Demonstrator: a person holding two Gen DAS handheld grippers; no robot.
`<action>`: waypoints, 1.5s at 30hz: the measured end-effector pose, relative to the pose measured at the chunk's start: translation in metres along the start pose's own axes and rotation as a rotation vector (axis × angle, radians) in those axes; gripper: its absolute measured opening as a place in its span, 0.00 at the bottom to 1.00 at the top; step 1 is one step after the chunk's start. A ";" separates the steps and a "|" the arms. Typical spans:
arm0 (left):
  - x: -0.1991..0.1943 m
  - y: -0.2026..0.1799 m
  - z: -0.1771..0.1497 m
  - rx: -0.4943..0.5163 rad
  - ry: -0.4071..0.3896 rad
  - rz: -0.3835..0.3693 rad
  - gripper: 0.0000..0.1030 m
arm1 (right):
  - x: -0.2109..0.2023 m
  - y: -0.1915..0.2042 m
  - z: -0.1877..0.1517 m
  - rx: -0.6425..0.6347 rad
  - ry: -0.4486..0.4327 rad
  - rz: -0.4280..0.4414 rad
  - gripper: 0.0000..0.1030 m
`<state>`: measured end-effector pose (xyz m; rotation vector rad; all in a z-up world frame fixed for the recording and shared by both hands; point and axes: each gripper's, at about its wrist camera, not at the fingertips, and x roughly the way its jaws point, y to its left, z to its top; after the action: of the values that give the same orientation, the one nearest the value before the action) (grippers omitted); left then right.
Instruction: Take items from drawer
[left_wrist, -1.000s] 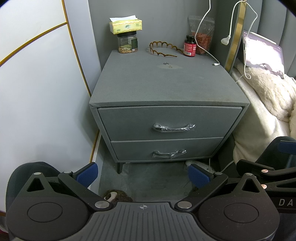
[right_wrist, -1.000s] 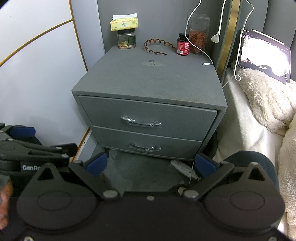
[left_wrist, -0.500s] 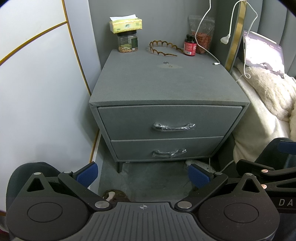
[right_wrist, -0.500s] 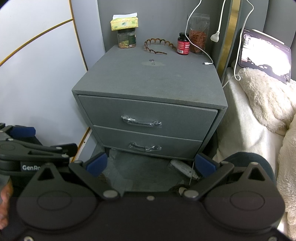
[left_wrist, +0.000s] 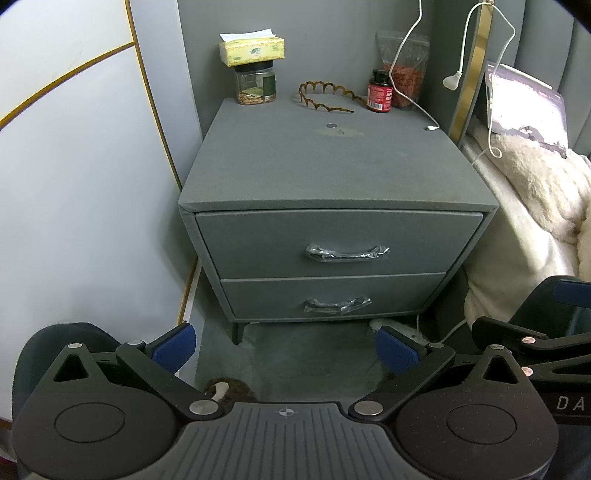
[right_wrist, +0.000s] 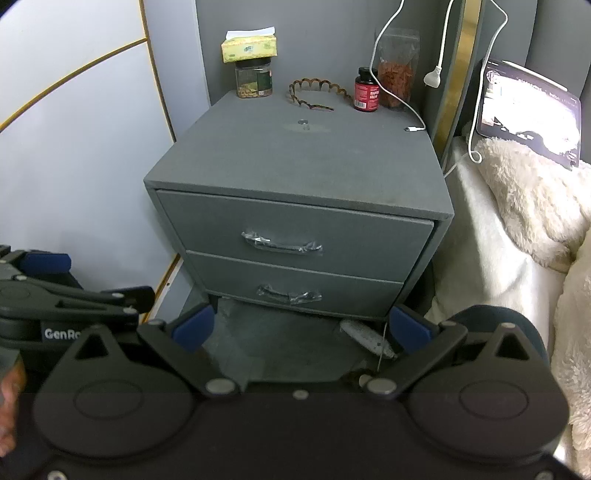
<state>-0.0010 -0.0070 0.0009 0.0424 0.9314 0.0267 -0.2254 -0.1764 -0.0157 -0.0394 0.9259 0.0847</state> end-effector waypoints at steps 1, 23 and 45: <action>0.000 0.000 0.000 0.000 0.001 0.000 1.00 | 0.000 0.000 0.000 0.000 0.000 0.000 1.00; -0.001 -0.001 0.000 0.000 0.002 0.001 1.00 | 0.000 -0.001 -0.001 -0.001 0.002 0.003 1.00; -0.002 -0.001 0.001 -0.004 -0.001 0.000 1.00 | -0.001 0.001 0.000 -0.007 -0.002 0.000 1.00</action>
<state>-0.0012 -0.0084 0.0027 0.0393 0.9305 0.0286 -0.2261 -0.1756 -0.0149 -0.0464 0.9233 0.0878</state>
